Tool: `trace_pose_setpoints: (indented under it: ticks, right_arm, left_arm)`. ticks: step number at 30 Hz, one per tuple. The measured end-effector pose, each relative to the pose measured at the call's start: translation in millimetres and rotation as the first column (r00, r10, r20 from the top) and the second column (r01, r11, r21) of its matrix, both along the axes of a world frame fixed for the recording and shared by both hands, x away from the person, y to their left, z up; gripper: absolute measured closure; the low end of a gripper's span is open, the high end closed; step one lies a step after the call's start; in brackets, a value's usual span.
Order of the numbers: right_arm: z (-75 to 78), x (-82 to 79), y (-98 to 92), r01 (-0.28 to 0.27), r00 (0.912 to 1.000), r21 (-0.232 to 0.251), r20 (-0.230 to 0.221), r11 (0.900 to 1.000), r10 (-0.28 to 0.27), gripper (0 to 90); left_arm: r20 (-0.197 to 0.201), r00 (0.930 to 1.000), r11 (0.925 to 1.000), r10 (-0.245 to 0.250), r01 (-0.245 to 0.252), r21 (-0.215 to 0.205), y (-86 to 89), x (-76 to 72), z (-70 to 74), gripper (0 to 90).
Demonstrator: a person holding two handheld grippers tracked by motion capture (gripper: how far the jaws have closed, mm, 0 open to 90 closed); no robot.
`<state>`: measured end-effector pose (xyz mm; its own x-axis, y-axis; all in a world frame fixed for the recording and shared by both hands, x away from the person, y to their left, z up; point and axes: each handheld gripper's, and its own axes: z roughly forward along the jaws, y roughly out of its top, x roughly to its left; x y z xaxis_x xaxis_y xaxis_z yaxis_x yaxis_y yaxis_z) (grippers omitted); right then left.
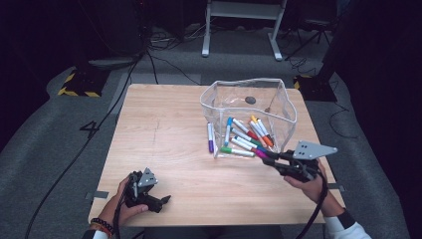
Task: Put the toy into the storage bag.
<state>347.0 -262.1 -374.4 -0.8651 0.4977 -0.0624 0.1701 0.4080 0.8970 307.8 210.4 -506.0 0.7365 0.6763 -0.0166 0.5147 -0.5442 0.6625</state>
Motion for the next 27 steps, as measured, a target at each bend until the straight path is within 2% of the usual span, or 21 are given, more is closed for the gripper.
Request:
trace_pose_setpoints:
  ticks: [3, 6, 8, 9, 11, 14, 16, 18, 20, 21, 22, 24, 27]
  right_arm:
    - [30.3, 4.6, -7.6, 0.008, 0.9986, -0.025, 0.052, 1.0, -0.007, 75.4]
    - [60.0, 13.3, -15.1, 0.002, 0.9981, -0.029, 0.062, 1.0, 0.0, 75.3]
    - [78.6, 21.4, -21.6, -0.022, 0.9987, 0.01, 0.046, 1.0, 0.021, 75.4]
    - [87.1, 25.8, -23.4, -0.024, 0.9986, 0.01, 0.047, 1.0, 0.024, 75.3]
    - [102.2, 34.1, -24.5, -0.024, 0.9975, 0.004, 0.066, 1.0, 0.024, 75.4]
    - [119.3, 47.6, -18.4, -0.009, 0.9946, -0.044, 0.103, 0.999, 0.014, 75.3]
    - [123.4, 53.1, -15.2, -0.01, 0.9942, -0.048, 0.106, 0.999, 0.015, 75.3]
    - [129.5, 65.2, -5.8, -0.012, 0.9909, -0.093, 0.132, 0.996, 0.024, 75.3]
    - [132.3, 81.2, 6.6, -0.023, 0.9903, -0.14, 0.133, 0.99, 0.041, 75.4]
    - [132.3, 81.2, 6.6, -0.023, 0.9903, -0.14, 0.133, 0.99, 0.041, 75.4]
    - [132.4, 93.2, 13.9, -0.05, 0.992, -0.138, 0.108, 0.989, 0.066, 75.3]
    - [131.0, 105.2, 20.9, -0.072, 0.9919, -0.156, 0.093, 0.985, 0.087, 75.3]
    - [125.4, 124.0, 30.5, -0.071, 0.9932, -0.208, 0.076, 0.975, 0.089, 75.3]
  left_arm:
    - [0.0, 1.0, 1.0, 0.0, 0.0, 0.0, 0.0, 0.0, 0.0, 0.5]
    - [0.0, 1.0, 1.0, 0.001, -0.001, 0.0, 0.0, -0.1, 0.0, 0.5]
    - [0.0, 1.0, 1.0, 0.0, 0.0, 0.0, 0.0, 0.0, 0.0, 0.5]
    - [0.0, 1.0, 1.0, 0.001, -0.001, -0.001, -0.1, -0.1, 0.0, 0.5]
    - [0.0, 1.0, 1.0, 0.0, 0.0, 0.0, 0.0, 0.0, 0.0, 0.5]
    - [0.0, 1.0, 1.0, 0.0, 0.0, 0.0, 0.0, 0.0, 0.0, 0.5]
    - [0.0, 1.0, 1.0, 0.0, 0.0, 0.0, 0.0, 0.0, 0.0, 0.5]
    - [0.0, 1.0, 1.0, 0.0, 0.0, 0.0, 0.0, 0.0, 0.0, 0.5]
    - [0.0, 1.0, 1.0, 0.0, 0.0, 0.0, 0.0, -0.1, 0.0, 0.5]
    - [0.0, 1.0, 1.0, 0.0, 0.0, 0.0, 0.0, -0.1, 0.0, 0.5]
    - [0.0, 1.0, 1.0, 0.0, 0.0, 0.0, 0.0, 0.0, 0.0, 0.5]
    - [0.0, 1.0, 1.0, 0.0, 0.0, 0.0, 0.0, 0.0, 0.0, 0.5]
    - [0.0, 1.0, 1.0, 0.0, 0.0, -0.001, 0.0, 0.1, -0.1, 0.5]
